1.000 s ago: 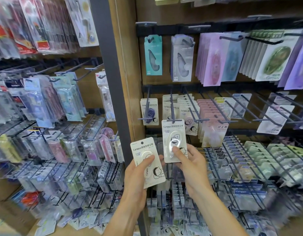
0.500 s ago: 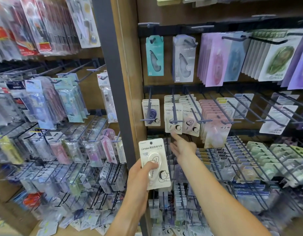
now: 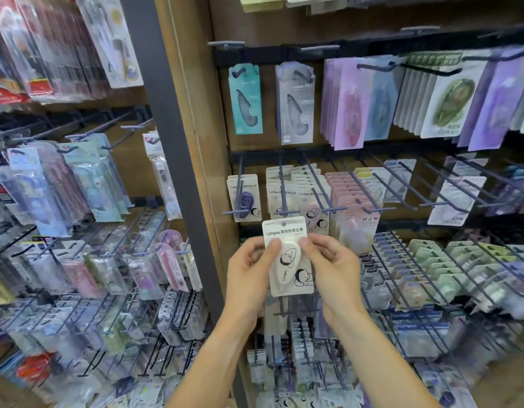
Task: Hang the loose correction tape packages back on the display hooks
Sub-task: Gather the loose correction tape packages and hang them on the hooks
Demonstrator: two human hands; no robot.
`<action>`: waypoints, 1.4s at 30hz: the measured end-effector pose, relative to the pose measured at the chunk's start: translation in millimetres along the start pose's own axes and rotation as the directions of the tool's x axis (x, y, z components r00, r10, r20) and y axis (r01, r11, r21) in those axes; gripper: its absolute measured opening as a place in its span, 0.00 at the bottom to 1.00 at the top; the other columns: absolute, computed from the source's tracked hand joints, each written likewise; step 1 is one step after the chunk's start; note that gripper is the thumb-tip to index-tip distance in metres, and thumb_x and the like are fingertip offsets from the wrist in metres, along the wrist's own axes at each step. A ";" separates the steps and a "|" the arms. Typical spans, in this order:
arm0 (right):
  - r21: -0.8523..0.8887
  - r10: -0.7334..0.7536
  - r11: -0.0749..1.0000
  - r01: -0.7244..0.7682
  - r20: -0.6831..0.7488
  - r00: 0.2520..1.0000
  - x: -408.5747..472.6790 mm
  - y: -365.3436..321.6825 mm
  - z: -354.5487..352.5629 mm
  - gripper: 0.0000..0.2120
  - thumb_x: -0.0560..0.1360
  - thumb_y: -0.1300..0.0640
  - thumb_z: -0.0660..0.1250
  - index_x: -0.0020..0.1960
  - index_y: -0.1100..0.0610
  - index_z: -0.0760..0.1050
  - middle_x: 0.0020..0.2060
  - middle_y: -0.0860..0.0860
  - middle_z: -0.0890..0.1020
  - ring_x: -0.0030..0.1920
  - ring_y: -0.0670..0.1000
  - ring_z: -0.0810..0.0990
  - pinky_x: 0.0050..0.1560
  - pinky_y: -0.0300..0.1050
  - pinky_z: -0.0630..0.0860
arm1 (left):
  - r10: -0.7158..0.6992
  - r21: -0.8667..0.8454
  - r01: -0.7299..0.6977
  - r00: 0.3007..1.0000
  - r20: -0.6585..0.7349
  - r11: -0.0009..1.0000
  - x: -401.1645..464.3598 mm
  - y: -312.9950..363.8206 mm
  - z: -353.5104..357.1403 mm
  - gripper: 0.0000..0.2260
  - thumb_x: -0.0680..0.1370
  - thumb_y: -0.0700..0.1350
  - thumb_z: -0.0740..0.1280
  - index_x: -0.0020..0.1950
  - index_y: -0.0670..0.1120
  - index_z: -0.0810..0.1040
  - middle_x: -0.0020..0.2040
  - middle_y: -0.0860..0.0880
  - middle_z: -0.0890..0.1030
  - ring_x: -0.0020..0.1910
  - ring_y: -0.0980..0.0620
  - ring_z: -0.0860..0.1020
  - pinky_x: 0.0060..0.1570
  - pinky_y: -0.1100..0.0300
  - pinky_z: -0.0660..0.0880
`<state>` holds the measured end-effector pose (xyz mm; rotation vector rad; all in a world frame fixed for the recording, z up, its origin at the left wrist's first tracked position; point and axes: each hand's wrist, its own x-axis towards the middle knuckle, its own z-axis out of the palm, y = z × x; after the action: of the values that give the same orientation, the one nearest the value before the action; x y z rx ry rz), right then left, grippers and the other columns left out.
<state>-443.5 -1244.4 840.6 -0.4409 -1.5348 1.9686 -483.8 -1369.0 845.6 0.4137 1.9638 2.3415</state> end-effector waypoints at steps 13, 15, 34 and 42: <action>0.008 0.025 1.000 -0.025 -0.086 0.996 25.8 9.7 10.5 0.04 0.77 0.60 0.74 0.49 0.52 0.83 0.45 0.52 0.88 0.49 0.52 0.87 0.51 0.46 0.83 | 0.062 0.109 -0.047 0.989 -0.137 0.993 41.5 -10.2 8.0 0.03 0.82 0.44 0.71 0.51 0.48 0.86 0.45 0.51 0.88 0.45 0.56 0.85 0.45 0.64 0.80; 0.012 0.036 0.999 -0.035 -0.106 0.994 30.6 10.2 12.6 0.04 0.77 0.61 0.74 0.49 0.53 0.83 0.44 0.52 0.88 0.47 0.50 0.87 0.48 0.42 0.82 | 0.064 0.125 -0.046 0.988 -0.140 0.991 47.8 -13.3 8.4 0.04 0.82 0.45 0.71 0.52 0.47 0.86 0.47 0.49 0.88 0.48 0.53 0.85 0.48 0.61 0.80; -0.363 0.005 0.932 -0.025 -0.056 0.998 24.7 17.2 -15.2 0.08 0.77 0.51 0.75 0.55 0.50 0.82 0.47 0.43 0.85 0.47 0.40 0.82 0.52 0.38 0.78 | 0.215 0.487 -0.120 0.966 -0.144 0.865 32.2 -33.5 11.4 0.13 0.84 0.52 0.67 0.66 0.49 0.78 0.59 0.56 0.81 0.53 0.61 0.80 0.52 0.67 0.74; -0.557 0.403 0.560 -0.613 -0.463 0.790 -200.9 134.2 -317.1 0.07 0.77 0.54 0.75 0.52 0.56 0.85 0.45 0.49 0.85 0.49 0.51 0.83 0.43 0.30 0.72 | -0.426 0.823 -0.108 0.813 0.396 0.558 -154.1 -229.7 -48.9 0.14 0.84 0.58 0.63 0.46 0.52 0.80 0.40 0.53 0.82 0.43 0.54 0.81 0.41 0.55 0.71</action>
<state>-135.8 -1152.4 604.5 -1.5941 -2.0658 1.4992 -376.4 -1405.8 588.7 0.7874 2.4470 0.8237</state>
